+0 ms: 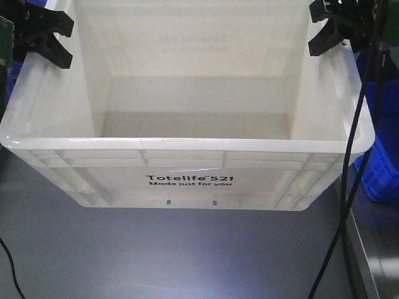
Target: Place moving items into box and shelve
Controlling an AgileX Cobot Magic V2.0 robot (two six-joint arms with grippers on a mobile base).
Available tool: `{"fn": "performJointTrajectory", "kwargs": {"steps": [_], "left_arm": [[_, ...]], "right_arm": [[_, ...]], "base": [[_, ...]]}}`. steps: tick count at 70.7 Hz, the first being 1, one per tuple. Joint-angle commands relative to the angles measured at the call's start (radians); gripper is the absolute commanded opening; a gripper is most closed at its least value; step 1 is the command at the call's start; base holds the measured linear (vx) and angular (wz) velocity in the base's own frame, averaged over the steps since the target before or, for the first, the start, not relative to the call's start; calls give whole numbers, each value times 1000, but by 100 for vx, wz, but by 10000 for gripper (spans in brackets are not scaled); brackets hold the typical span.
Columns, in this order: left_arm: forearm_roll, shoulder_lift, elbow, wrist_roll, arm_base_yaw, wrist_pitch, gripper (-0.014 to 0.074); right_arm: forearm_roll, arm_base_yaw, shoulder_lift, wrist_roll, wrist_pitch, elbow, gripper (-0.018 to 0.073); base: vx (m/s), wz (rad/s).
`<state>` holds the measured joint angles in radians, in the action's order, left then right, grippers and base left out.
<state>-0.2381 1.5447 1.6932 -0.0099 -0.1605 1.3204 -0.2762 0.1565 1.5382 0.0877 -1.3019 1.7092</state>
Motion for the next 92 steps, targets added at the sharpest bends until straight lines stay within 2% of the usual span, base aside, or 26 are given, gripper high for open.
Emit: {"fn": "performJointTrajectory", "kwargs": {"steps": [1,92], "left_arm": [[-140,-55,44,10,-15,-93,-17],[-140,-55,44,10,-15,-93,-17]], "right_arm": [[-154,10,-54,17,68,38,-11],[-154,10,-54,17,68,38,-11]], "base": [[43,-14],[47,-6]]}}
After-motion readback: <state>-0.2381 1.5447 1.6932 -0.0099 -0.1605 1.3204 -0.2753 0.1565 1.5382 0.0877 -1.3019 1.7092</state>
